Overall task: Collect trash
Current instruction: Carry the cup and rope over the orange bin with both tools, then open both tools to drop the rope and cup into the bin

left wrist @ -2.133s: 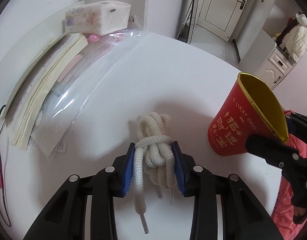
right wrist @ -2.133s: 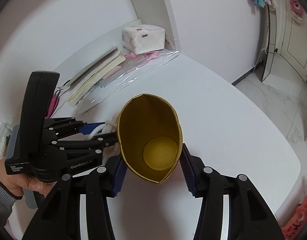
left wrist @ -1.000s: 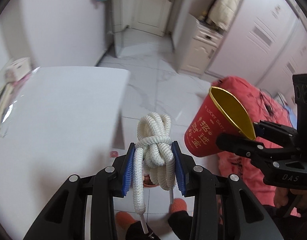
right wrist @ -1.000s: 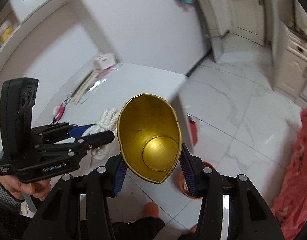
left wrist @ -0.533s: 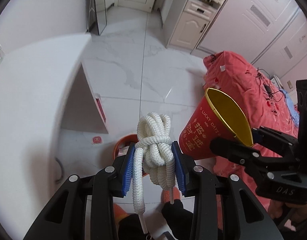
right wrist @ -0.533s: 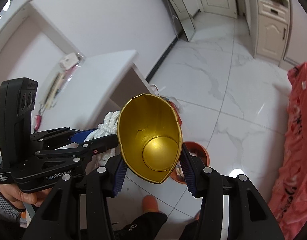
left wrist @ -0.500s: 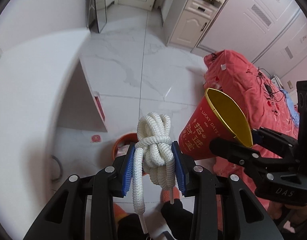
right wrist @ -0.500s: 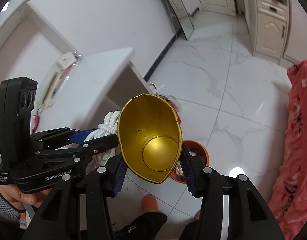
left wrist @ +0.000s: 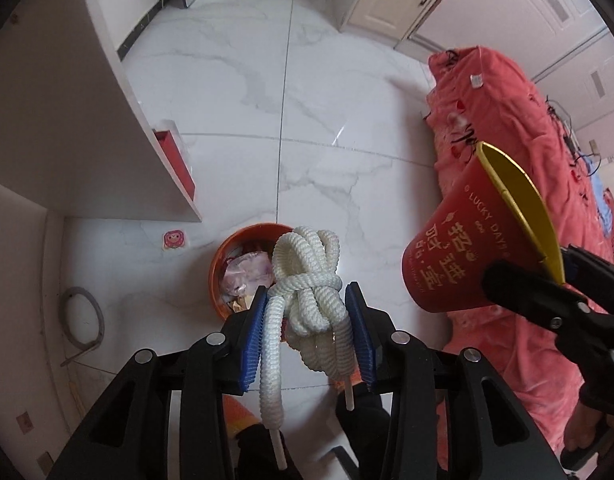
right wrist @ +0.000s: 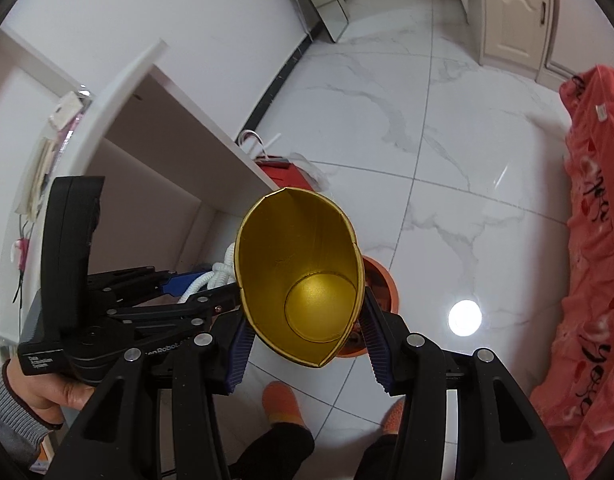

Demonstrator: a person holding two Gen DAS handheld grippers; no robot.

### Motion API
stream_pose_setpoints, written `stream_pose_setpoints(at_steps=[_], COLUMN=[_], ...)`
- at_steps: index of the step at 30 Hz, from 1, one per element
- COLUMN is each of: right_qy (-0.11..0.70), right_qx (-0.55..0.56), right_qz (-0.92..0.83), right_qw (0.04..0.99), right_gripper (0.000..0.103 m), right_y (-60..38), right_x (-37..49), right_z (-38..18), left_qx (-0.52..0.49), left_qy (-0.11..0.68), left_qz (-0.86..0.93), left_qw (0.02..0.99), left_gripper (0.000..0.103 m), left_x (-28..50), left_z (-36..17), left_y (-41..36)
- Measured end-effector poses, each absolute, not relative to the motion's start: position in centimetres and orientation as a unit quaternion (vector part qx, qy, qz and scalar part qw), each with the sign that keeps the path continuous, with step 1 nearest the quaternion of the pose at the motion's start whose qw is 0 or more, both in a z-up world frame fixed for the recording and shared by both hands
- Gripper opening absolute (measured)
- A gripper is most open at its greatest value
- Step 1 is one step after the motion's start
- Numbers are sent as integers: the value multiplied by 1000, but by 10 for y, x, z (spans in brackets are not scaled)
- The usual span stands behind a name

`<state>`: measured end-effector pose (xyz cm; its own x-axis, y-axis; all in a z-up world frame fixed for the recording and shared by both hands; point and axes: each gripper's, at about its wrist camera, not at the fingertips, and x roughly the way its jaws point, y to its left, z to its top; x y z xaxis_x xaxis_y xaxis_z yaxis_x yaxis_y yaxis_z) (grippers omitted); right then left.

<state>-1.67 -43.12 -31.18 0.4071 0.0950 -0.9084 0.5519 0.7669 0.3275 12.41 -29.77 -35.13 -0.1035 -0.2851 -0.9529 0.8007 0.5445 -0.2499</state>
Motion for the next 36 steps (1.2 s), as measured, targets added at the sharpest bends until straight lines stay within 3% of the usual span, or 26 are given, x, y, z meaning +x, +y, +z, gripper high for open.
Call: stream_pose_setpoints(at_steps=[3,12,30,36], right_qy=[528,537,556,554], right_qx=[310,309,299,299], right_qz=[-145,-136,-123,-117], right_qw=[777,773,766,768], right_gripper=[50,50,65,65], right_y=[-433,-432,-411,-408], right_x=[-14,-3,26,27], right_z=[-323,-331,-344,-339], left_qx=[217,220,217,213], left_qy=[606,604,623,622], left_qz=[-426,-423,-392,-392], left_qw=[636,638,641,644], left_gripper=[55,56,56,56], left_x=[126,129,141,140], left_z=[-357,-357,-367,-364], left_y=[-297,-295,-271,-268])
